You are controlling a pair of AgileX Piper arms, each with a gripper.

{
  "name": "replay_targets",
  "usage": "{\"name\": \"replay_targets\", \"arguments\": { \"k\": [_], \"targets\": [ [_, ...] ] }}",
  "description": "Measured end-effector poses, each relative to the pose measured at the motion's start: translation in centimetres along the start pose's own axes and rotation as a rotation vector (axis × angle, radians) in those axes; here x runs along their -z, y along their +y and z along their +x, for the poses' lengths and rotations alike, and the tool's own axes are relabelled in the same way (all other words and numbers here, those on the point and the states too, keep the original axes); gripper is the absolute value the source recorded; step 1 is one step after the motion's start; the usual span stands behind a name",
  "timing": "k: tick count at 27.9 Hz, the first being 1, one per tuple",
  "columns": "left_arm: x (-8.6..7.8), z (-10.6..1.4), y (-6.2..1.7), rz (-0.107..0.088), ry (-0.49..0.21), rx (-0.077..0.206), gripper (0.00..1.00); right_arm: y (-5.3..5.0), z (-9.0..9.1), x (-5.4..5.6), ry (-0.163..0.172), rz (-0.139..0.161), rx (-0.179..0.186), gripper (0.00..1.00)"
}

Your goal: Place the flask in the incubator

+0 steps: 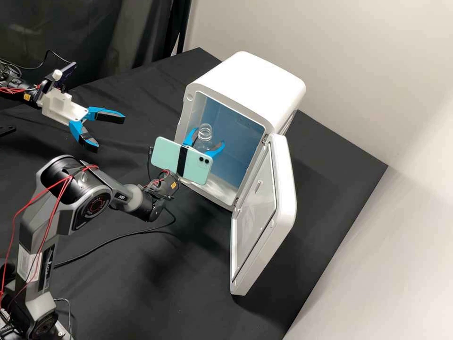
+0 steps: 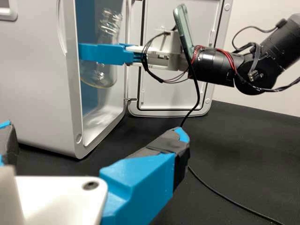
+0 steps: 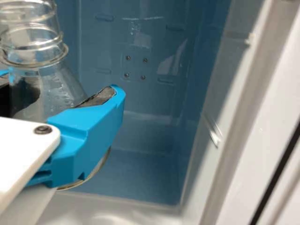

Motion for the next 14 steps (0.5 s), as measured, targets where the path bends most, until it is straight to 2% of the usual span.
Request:
{"name": "replay_targets", "arguments": {
  "k": [3, 10, 14],
  "targets": [
    [0.0, 0.0, 0.00, 0.000, 0.000, 0.000, 1.00, -0.3, 0.6, 0.3, 0.013, 0.000, 0.006, 0.00],
    [0.0, 0.0, 0.00, 0.000, 0.000, 0.000, 1.00, -1.2, 1.8, 0.1, -0.022, -0.003, 0.043, 0.00],
    [0.0, 0.0, 0.00, 0.000, 0.000, 0.000, 1.00, -1.3, 2.4, 0.2, -0.035, -0.006, 0.043, 0.00]
  ]
}}
